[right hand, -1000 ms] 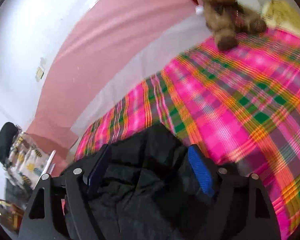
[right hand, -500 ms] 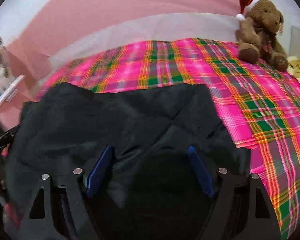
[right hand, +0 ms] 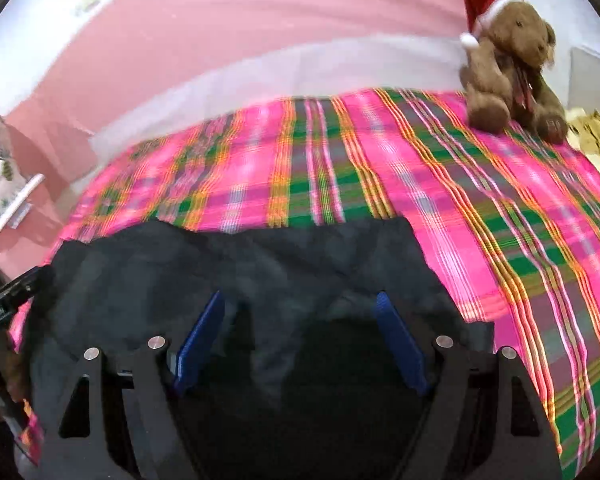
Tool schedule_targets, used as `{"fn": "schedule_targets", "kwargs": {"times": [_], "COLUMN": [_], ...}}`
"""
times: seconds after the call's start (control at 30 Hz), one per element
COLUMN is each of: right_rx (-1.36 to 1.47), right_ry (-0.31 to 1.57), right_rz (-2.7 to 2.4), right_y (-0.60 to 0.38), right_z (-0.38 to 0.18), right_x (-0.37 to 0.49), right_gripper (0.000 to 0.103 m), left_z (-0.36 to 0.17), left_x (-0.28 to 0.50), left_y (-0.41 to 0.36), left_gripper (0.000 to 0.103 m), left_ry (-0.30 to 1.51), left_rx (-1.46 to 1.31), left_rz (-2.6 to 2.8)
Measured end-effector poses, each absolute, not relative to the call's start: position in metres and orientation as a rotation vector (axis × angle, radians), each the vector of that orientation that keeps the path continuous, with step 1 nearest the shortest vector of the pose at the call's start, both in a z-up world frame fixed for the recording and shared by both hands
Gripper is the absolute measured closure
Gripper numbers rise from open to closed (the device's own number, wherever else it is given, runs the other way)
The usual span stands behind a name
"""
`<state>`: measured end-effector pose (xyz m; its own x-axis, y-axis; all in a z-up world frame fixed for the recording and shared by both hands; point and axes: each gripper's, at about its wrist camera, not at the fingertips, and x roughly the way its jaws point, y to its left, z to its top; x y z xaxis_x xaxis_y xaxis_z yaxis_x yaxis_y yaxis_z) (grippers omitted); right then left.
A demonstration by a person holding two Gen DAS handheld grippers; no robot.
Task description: Fold large clothes
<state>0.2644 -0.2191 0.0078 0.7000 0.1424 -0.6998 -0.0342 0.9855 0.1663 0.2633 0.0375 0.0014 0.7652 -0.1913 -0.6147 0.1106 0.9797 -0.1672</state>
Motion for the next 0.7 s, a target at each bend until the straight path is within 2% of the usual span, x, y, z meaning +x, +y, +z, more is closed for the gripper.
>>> {"fn": "schedule_targets", "kwargs": {"times": [0.1,0.27,0.7], "right_rx": [0.106,0.108,0.072], "right_ry": [0.805,0.937,0.990], "right_rz": [0.101,0.049,-0.049], "right_y": [-0.211,-0.230,-0.228], "right_z": [0.005,-0.037,-0.072], "right_x": [0.276,0.307,0.337], "right_gripper": [0.025,0.025,0.025], "left_z": [0.006,-0.042,-0.073], "left_x": [0.272,0.322,0.350], "left_y": [0.009,-0.016,-0.031], "left_gripper": [0.016,0.015,0.014], "left_ry": [0.669,0.832,0.870], "left_rx": [-0.082,-0.054,0.007], "left_rz": [-0.237,-0.225,-0.166]}}
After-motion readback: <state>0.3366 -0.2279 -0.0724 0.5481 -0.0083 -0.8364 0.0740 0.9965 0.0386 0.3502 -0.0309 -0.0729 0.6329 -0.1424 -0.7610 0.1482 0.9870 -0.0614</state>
